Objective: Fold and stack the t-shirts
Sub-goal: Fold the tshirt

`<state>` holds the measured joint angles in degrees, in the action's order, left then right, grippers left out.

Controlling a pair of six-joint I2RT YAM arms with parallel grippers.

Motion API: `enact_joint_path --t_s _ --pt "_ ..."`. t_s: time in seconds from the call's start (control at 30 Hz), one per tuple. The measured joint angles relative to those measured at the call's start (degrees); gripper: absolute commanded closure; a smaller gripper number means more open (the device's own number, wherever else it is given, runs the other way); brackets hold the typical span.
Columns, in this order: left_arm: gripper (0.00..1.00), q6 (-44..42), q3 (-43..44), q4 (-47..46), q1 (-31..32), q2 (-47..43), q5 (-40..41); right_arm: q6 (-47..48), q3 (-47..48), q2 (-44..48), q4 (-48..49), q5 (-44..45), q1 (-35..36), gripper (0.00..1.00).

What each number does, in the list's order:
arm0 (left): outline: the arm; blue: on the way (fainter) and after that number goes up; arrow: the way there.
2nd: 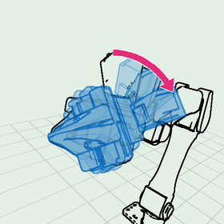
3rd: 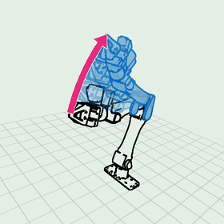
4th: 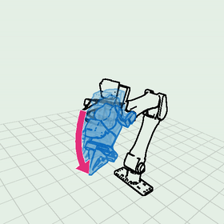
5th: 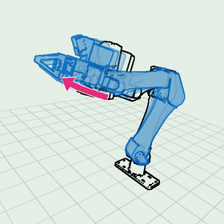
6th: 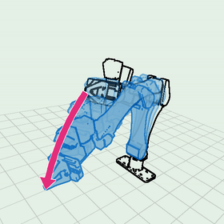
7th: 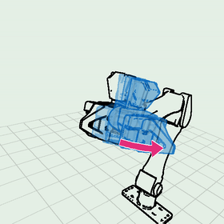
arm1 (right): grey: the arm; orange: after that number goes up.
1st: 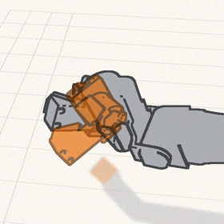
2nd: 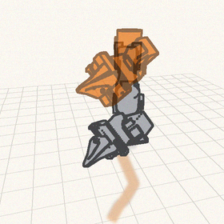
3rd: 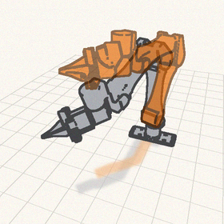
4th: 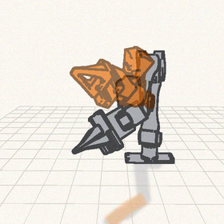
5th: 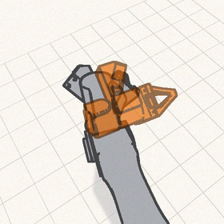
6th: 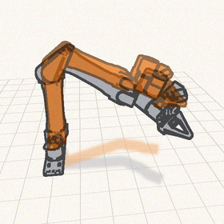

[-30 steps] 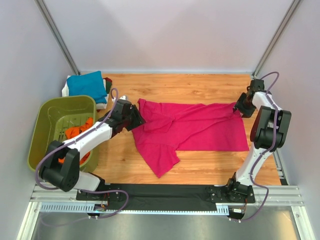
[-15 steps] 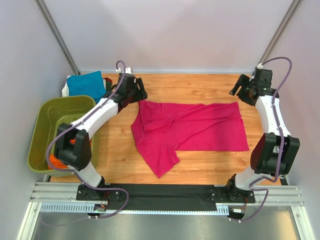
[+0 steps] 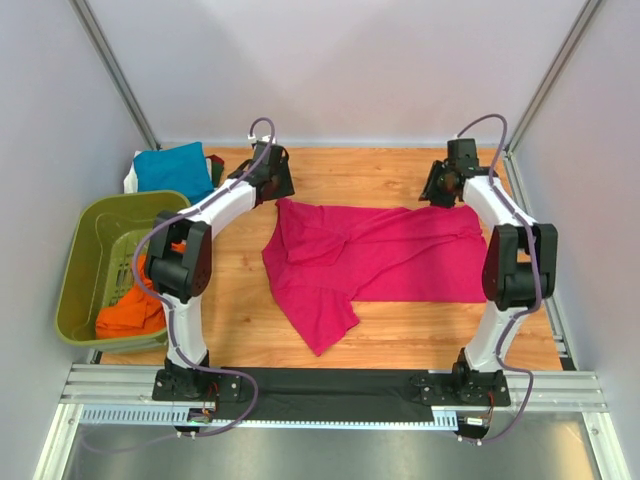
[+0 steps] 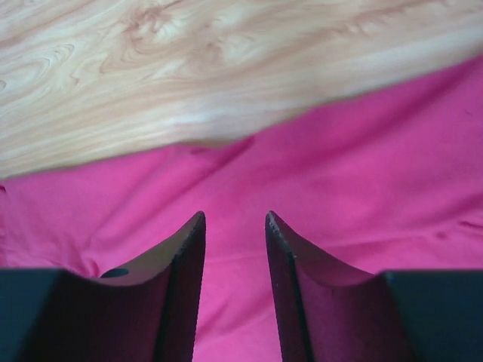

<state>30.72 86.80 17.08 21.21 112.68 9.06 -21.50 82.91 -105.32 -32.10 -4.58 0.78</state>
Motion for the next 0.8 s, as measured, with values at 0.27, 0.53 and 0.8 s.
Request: enact_joint_path --t_s 0.27,0.53,0.8 --pt "0.48 1.1 3.8 -0.1 -1.3 5.2 2.0 -0.1 8.3 -10.0 0.6 2.4 2.1 0.67" --pt "0.46 7.3 2.4 -1.3 -3.7 7.2 -0.6 -0.1 8.6 -12.7 0.5 3.3 1.7 0.68" --pt "0.36 12.8 -1.7 -5.5 -6.0 7.3 -5.8 -0.1 8.6 -14.1 0.1 4.3 1.7 0.68"
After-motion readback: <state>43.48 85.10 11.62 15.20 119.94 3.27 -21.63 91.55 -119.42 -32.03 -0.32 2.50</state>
